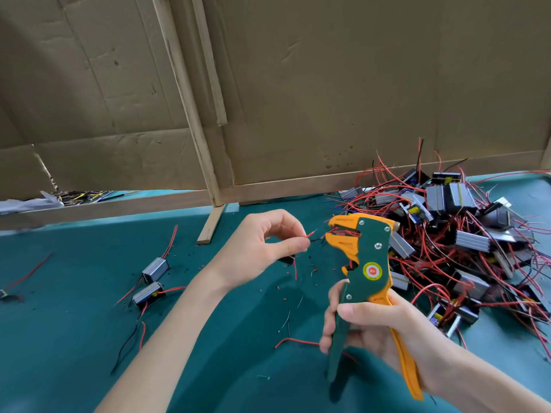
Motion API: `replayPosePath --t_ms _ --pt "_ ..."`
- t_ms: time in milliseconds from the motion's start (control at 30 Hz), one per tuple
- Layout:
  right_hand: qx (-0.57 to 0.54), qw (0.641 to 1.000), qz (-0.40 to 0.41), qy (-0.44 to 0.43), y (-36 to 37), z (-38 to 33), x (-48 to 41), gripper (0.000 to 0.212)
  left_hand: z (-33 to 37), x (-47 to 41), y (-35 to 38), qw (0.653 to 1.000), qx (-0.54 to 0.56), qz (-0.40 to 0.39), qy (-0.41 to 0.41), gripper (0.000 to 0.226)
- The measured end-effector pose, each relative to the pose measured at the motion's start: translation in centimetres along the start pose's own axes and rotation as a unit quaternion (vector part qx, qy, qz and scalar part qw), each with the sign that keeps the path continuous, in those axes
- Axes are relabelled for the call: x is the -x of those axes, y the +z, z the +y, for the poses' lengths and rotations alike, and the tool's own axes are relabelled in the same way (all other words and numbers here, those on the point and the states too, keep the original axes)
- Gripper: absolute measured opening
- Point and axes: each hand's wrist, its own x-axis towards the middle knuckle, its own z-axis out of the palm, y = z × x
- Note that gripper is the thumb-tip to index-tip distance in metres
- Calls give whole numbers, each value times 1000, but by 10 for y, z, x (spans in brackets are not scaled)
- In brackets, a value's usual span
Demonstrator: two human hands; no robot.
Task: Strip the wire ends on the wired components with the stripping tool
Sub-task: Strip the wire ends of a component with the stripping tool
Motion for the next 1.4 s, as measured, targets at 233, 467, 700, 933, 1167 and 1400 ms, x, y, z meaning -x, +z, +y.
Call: replayPosePath --t_ms 233,467,700,933,1167,1400 --pt "15 1000 -24 3 0 -2 2 22 10 3 2 995 -84 24 37 11" --pt "22 1000 -16 16 2 -3 4 25 19 6 0 994 -95 8 47 7" --pt "48 998 17 26 2 -1 6 24 21 6 -1 993 -106 0 47 8" --pt "61 997 49 -10 -1 12 3 35 16 5 4 988 -152 -1 27 5" --pt "-67 998 5 -9 -9 15 -5 43 11 -10 12 965 -195 170 49 18" --pt "-126 991 30 25 -8 15 -8 47 53 -74 74 965 -76 172 182 10"
